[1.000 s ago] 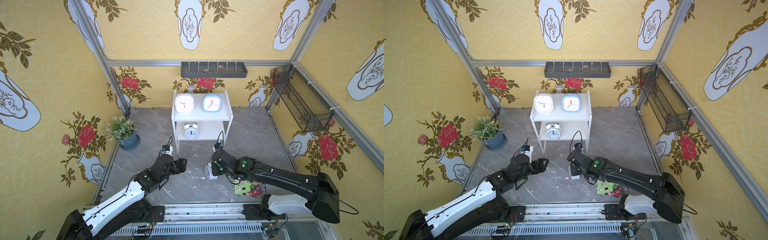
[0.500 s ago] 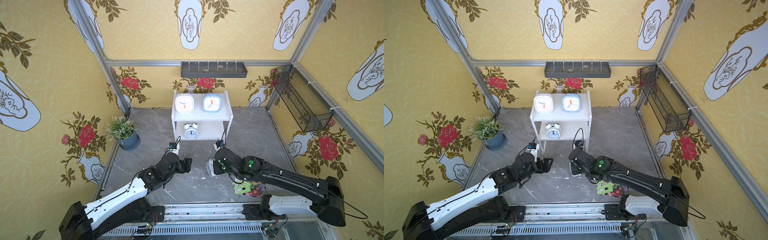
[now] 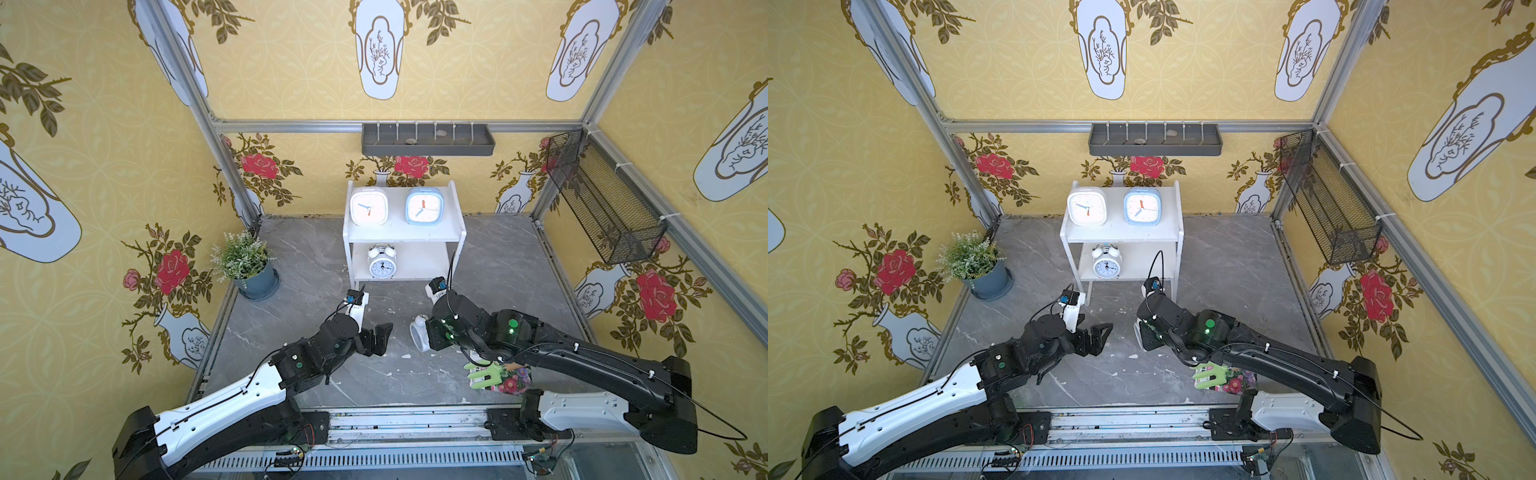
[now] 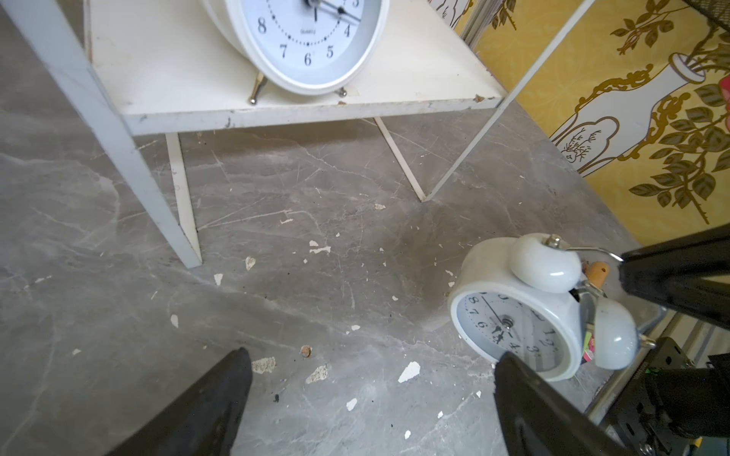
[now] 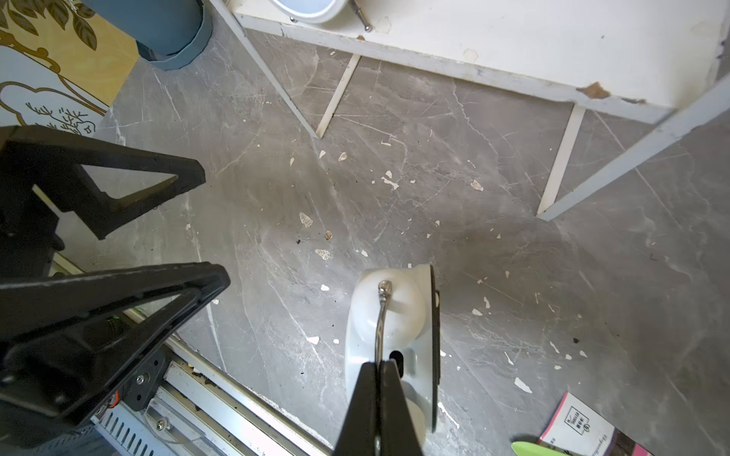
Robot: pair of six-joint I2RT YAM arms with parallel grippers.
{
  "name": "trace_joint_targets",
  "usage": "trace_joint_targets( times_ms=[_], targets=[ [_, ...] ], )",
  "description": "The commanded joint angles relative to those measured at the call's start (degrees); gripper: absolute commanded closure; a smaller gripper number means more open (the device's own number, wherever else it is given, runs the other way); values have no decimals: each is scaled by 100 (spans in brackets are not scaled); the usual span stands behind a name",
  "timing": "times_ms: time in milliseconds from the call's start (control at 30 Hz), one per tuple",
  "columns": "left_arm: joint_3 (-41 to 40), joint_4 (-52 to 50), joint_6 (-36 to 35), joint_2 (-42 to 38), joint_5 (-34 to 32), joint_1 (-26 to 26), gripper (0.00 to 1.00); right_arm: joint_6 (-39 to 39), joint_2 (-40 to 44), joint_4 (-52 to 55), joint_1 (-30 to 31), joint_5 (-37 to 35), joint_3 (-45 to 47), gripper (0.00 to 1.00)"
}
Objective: Place the alarm clocks on the shelf by style
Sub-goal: Pick up the alarm from the center of the board.
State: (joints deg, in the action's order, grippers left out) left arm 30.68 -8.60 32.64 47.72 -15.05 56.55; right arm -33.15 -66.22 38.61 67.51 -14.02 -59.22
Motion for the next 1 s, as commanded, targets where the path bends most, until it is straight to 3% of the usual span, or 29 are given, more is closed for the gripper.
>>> trace_joint_targets(
  times_ms=[0, 133, 333, 433, 700, 967],
  targets=[
    [-40, 265, -365, -82, -87, 73, 1, 40, -18, 39, 8, -48, -79, 100],
    [-29, 332, -542, -67, -315, 260, 1, 12, -6, 94, 8, -56, -143, 100],
    [80, 737, -1226, 219, -1383, 1058, 2, 48, 38, 176, -1, 6, -277, 100],
    [61, 930, -1348, 291, -1549, 1147, 2, -8, 60, 285, -48, -3, -362, 100],
    [-279, 1453, -1753, -358, -627, 1152, 1, -59, 298, 419, -223, 6, -518, 100],
    [-219, 1534, -2056, -386, 72, 1241, 1, 103, 387, 142, -703, 833, -682, 100]
  ],
)
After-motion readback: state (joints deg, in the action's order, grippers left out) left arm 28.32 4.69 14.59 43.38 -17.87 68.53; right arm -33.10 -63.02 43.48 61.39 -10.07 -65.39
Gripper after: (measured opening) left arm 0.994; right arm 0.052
